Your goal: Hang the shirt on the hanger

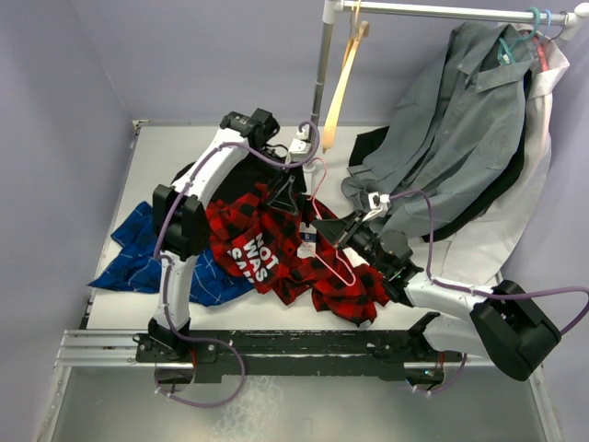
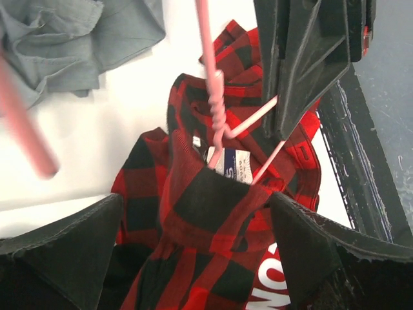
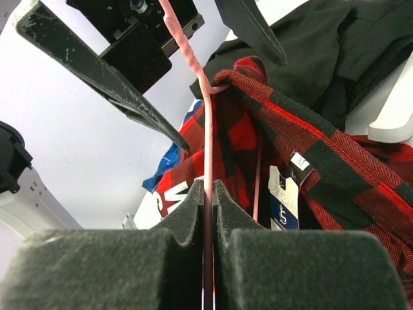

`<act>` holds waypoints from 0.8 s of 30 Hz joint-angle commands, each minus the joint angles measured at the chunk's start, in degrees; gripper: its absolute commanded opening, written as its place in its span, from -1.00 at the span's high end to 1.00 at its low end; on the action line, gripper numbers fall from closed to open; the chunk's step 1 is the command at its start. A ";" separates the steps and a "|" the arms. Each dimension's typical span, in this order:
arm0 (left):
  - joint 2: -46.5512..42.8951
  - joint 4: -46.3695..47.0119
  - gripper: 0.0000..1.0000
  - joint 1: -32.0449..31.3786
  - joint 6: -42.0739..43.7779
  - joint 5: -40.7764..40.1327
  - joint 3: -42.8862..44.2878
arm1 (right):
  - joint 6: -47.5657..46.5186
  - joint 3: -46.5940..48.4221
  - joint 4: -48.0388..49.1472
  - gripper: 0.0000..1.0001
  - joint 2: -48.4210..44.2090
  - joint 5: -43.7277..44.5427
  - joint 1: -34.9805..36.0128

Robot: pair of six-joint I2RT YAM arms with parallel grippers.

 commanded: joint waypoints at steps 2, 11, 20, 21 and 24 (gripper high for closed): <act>-0.89 -1.68 -0.87 -1.64 2.10 2.49 2.27 | -1.33 1.08 4.27 1.00 -1.15 -0.35 0.29; -1.10 -8.03 -0.07 -3.54 7.17 3.11 -0.86 | -1.76 1.04 3.69 1.00 -1.95 0.08 0.28; -10.13 -8.01 0.37 -5.92 9.50 7.27 -11.84 | -1.64 1.27 4.73 1.00 -1.27 0.28 0.21; -10.82 -8.03 0.53 -6.06 9.60 7.40 -12.66 | -1.64 1.33 4.73 1.00 -1.26 0.35 0.27; -12.61 -8.03 1.00 -6.18 9.63 7.59 -14.09 | -1.51 1.58 4.65 1.00 -1.58 0.30 0.28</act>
